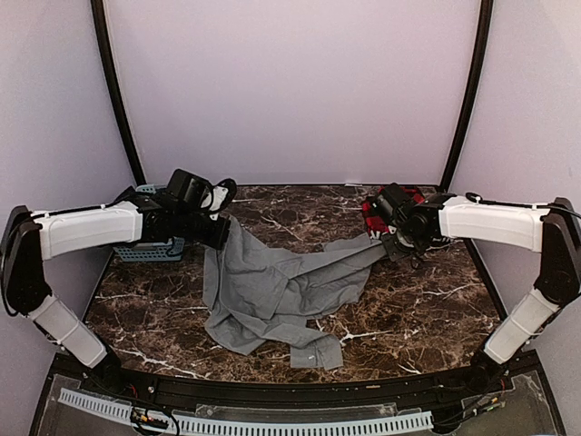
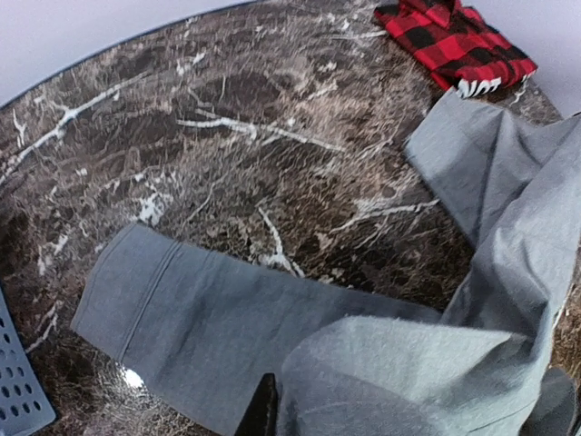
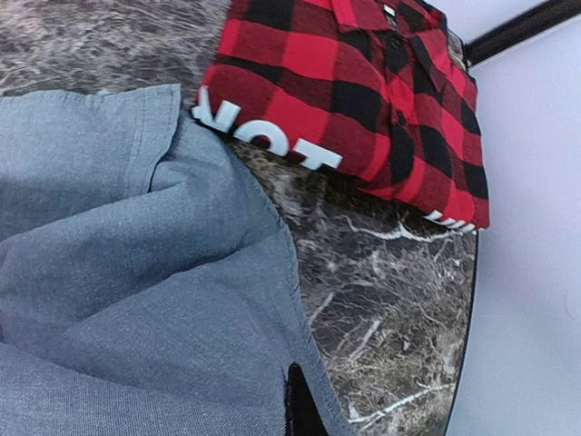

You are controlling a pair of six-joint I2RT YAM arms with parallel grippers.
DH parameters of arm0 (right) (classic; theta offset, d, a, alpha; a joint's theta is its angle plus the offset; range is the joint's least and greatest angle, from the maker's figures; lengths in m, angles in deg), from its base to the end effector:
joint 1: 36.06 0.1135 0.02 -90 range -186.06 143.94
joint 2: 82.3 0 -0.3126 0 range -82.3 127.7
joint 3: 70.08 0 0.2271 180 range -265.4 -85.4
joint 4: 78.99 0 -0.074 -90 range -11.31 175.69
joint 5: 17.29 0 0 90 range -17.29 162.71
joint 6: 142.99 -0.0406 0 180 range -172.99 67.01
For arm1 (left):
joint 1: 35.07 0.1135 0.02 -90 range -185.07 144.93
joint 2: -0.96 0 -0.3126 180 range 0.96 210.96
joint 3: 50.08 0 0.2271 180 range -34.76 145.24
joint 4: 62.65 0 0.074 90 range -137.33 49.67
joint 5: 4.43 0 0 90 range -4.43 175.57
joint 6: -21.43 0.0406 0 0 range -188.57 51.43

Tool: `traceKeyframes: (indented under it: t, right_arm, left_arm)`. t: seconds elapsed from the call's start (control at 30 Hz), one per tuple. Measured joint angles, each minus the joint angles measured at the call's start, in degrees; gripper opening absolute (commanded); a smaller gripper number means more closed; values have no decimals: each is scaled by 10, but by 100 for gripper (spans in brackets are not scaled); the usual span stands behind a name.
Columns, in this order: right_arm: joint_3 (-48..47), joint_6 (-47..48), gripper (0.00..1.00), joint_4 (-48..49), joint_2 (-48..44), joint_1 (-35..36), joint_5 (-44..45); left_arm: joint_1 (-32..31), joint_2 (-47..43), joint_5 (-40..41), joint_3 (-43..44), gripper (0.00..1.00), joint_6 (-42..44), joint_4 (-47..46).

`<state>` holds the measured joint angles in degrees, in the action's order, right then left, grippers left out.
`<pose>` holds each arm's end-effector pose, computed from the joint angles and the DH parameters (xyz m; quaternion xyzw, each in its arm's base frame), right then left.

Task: Fold and stack the long sleeve shirts
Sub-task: Pick up the crumpled shirt from the center of the board.

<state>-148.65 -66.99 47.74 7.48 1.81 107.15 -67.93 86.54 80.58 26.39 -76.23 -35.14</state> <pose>0.2413 0.1586 0.2850 -0.1287 0.9250 -0.1674 0.3160 0.2602 -0.1723 0.3209 0.2138 0.8668 -0.1919 0.4075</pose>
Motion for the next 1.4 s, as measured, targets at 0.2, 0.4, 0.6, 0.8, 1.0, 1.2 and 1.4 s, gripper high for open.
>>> traceKeyframes:
  t: [0.2, 0.4, 0.6, 0.8, 1.0, 1.2, 1.4]
  right_arm:
    - [-16, -21, 0, -37, -2, -38, 3]
    - [-22, -24, 0, -44, -2, -42, -1]
    - [-6, -24, 0, -37, -8, -42, -9]
    - [11, -24, 0, -36, -10, -38, -21]
    - [11, -24, 0, -30, -10, -31, -28]
    - [11, -22, 0, -27, -10, -30, -31]
    - [11, -22, 0, -24, -10, -30, -35]
  left_arm:
    - [16, 57, 0, 1, 41, -20, -1]
    - [22, 25, 6, -24, 62, -47, -7]
    - [22, -72, -31, -90, 81, -100, -18]
    - [22, -49, -123, -92, 78, -202, -80]
    - [22, 36, -155, -90, 67, -251, -118]
    - [22, 123, -165, -67, 51, -260, -139]
    - [22, 154, -191, -60, 26, -264, -171]
